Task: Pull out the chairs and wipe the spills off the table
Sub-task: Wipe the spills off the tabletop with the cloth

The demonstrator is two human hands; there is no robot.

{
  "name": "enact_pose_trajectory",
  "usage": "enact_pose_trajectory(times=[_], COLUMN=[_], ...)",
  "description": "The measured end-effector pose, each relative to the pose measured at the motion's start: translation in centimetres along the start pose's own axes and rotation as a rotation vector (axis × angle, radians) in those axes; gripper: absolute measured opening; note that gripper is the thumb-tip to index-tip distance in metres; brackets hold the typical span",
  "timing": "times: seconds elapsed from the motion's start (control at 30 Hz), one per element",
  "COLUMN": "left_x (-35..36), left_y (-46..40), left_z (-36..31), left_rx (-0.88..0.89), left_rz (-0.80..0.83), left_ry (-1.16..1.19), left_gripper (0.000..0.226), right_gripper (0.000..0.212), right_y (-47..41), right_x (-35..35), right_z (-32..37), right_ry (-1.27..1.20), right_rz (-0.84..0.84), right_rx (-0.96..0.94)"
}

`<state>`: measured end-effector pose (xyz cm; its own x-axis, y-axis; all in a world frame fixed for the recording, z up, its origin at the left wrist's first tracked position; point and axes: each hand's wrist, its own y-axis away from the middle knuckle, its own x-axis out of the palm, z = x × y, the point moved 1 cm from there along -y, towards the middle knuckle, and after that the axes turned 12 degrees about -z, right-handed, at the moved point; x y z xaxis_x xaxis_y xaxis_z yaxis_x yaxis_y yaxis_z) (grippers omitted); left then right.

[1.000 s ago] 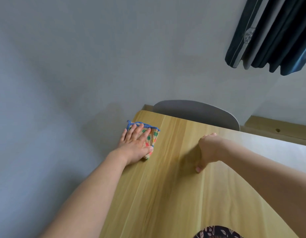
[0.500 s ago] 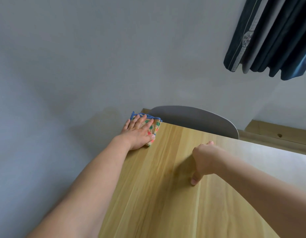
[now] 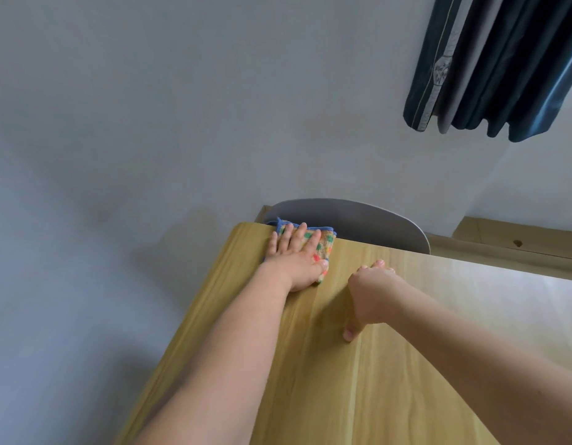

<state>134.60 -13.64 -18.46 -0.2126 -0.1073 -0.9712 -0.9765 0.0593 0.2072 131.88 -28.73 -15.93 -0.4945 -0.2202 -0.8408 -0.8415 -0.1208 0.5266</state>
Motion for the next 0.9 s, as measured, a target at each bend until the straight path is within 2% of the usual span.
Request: enact_pose_trajectory(times=[0.17,0.23,0.33,0.53,0.9], left_x=[-1.3,-2.3,-2.5,0.3,1.2], left_y=[-0.4,-1.2,-2.2,-2.3,-1.3], left_z=[0.0,-0.5,-0.8,0.5,0.7], left_rx=[-0.024,0.031,0.152,0.192,0.159], left_rz=[0.098,0.024,-0.185,-0.271,-0.219], left_ry=[-0.067,-0.124,-0.106,-0.050,-0.075], left_gripper=[0.077,0.078,0.063,0.055,0.061], right_gripper=[0.141,0.142,0.142,0.144,0.140], right_y=[0.4,-0.1,-0.5,-0.1,0.2], right_x=[-0.2,-0.1,0.2,0.0,0.2], right_z=[0.3,0.3,0.3,0.0,0.0], right_ry=[-0.003,-0.001,-0.020,-0.023,-0.025], right_rz=[0.012,0.021,0.024,-0.002,-0.025], right_rx=[0.033,0.038,0.035,0.035,0.023])
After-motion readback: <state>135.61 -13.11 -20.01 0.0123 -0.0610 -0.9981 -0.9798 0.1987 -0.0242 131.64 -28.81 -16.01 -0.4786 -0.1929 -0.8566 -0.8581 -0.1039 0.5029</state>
